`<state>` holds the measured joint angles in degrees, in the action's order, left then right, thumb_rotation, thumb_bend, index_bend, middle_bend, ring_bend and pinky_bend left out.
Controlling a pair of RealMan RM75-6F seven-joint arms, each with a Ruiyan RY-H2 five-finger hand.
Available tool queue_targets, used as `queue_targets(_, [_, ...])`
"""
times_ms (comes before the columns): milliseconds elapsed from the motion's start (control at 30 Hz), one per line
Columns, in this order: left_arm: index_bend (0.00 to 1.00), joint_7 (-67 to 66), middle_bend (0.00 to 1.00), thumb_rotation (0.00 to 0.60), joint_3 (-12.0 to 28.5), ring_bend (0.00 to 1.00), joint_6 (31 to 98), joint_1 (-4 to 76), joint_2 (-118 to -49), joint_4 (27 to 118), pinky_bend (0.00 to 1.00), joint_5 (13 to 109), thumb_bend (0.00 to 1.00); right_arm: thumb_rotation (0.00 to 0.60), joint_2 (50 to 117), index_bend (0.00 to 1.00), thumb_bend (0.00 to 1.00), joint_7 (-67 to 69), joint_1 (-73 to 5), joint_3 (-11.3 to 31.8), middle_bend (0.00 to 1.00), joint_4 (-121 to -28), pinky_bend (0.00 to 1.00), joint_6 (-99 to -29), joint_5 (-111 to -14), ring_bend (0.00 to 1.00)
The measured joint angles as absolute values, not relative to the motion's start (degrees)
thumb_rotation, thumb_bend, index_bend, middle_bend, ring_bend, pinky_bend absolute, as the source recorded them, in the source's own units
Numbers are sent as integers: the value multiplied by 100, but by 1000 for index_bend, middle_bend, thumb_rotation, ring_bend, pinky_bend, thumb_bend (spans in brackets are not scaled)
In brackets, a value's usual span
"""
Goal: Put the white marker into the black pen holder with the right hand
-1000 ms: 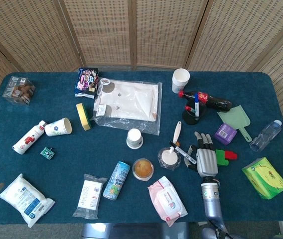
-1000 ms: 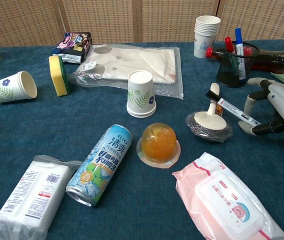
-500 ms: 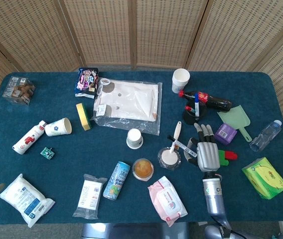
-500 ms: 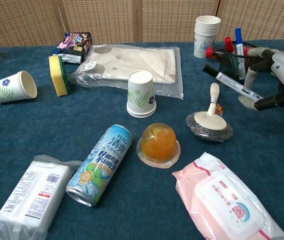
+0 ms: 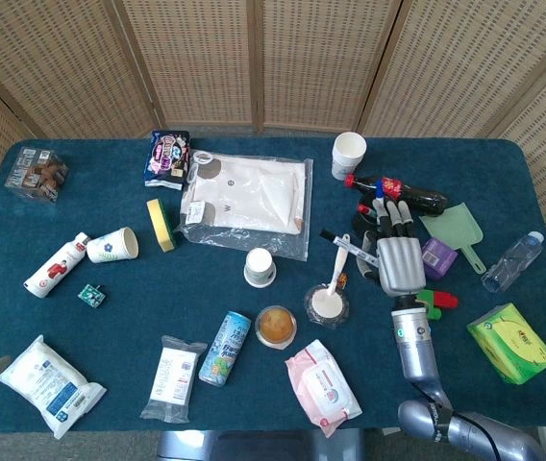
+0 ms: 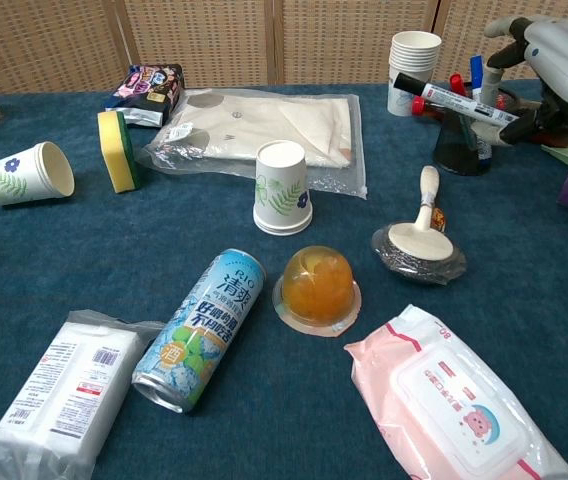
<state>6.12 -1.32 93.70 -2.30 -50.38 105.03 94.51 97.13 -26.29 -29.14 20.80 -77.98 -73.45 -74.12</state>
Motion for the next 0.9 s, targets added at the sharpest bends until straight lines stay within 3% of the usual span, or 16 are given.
queue_targets(500, [0,574,0,600,-137,0,9295,-189,-5035,10537,4,9430,44,600,8810,667,411,-3183,-3316,2148,88,-7344,90,-7116,-7369,0])
queue_targets(900, [0,522,0,600,-140,0,9244,-165,-5042,10565,4,9418,44,600,8133,667,427,-3703,-3554,1643,91,-7071,115,-6870,-7957,0])
